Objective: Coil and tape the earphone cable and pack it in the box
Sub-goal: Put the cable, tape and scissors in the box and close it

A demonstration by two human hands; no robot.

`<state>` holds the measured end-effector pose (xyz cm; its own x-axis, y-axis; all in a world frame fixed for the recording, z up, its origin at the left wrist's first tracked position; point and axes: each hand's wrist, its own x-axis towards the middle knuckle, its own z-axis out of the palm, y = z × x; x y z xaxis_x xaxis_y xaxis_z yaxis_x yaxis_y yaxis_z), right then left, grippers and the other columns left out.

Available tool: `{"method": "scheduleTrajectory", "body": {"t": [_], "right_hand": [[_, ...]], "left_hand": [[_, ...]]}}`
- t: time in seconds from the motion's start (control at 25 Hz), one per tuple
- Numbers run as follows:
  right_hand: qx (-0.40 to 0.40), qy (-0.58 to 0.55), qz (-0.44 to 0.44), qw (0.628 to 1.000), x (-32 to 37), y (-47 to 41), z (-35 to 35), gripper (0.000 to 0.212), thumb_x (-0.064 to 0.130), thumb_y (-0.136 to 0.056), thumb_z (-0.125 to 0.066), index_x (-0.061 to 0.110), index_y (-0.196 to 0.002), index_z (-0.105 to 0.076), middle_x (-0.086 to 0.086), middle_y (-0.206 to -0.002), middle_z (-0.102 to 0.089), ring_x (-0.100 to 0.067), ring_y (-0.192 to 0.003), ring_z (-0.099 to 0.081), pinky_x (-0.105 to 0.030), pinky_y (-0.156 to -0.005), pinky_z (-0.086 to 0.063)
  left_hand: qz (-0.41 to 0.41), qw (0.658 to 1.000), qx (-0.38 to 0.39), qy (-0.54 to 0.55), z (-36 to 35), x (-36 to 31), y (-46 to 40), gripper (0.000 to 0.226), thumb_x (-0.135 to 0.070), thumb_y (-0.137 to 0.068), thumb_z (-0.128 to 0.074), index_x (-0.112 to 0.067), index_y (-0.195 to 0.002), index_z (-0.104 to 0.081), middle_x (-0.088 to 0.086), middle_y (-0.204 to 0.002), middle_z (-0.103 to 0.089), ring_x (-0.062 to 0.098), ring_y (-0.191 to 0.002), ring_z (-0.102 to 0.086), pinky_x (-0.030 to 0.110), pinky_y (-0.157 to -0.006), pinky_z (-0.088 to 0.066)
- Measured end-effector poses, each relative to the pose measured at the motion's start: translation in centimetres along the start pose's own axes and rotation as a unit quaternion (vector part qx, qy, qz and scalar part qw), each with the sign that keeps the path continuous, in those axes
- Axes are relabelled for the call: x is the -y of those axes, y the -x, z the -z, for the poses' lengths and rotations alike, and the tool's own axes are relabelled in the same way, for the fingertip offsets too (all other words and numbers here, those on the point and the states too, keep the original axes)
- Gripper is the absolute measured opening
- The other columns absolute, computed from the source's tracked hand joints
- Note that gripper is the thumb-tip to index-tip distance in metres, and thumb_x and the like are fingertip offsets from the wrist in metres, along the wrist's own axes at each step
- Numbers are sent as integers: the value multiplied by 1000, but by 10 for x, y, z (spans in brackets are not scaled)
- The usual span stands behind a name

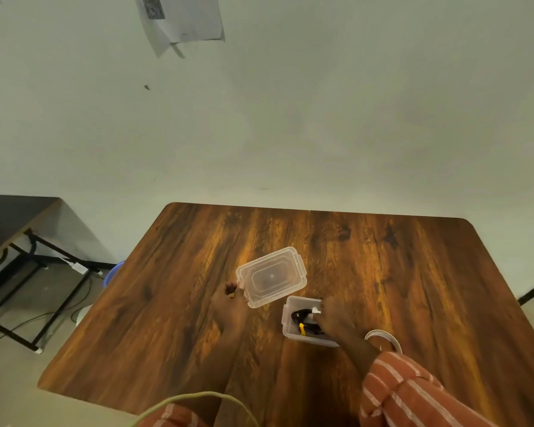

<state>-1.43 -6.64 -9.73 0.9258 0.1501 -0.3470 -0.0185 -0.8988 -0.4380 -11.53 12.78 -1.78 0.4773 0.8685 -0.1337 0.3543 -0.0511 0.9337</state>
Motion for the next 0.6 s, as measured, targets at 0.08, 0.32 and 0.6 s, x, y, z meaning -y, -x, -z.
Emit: {"method": "scheduleTrajectory", "body": {"t": [0.08, 0.32, 0.6], "right_hand": [[-51, -82, 5, 995, -3, 13, 15, 20, 29, -90, -61, 11, -86, -68, -6, -87, -71, -20, -77, -65, -35, -71, -57], [113, -609, -146, 771, -22, 25, 76, 30, 31, -95, -58, 2, -92, -66, -13, -82, -67, -25, -74, -63, -32, -56, -52], [-9, -557, -161, 815, -46, 18, 56, 19, 0, -87, -64, 2, -105, -70, -17, -99, -74, -30, -82, -72, -36, -59, -60]], "left_hand": [[-45, 998, 36, 3, -9, 0, 3, 10, -7, -90, -67, -16, -92, -67, 4, -91, -72, 21, -79, -72, 41, -70, -63], [-139, 970, 194, 46, -35, -8, 23, 18, 9, -81, -68, -9, -86, -72, -2, -93, -76, 8, -89, -72, 22, -80, -57], [-10, 976, 217, 25, -55, 20, 47, 7, -16, -85, -74, -19, -90, -78, -2, -87, -78, 11, -73, -75, 30, -65, -63]]}}
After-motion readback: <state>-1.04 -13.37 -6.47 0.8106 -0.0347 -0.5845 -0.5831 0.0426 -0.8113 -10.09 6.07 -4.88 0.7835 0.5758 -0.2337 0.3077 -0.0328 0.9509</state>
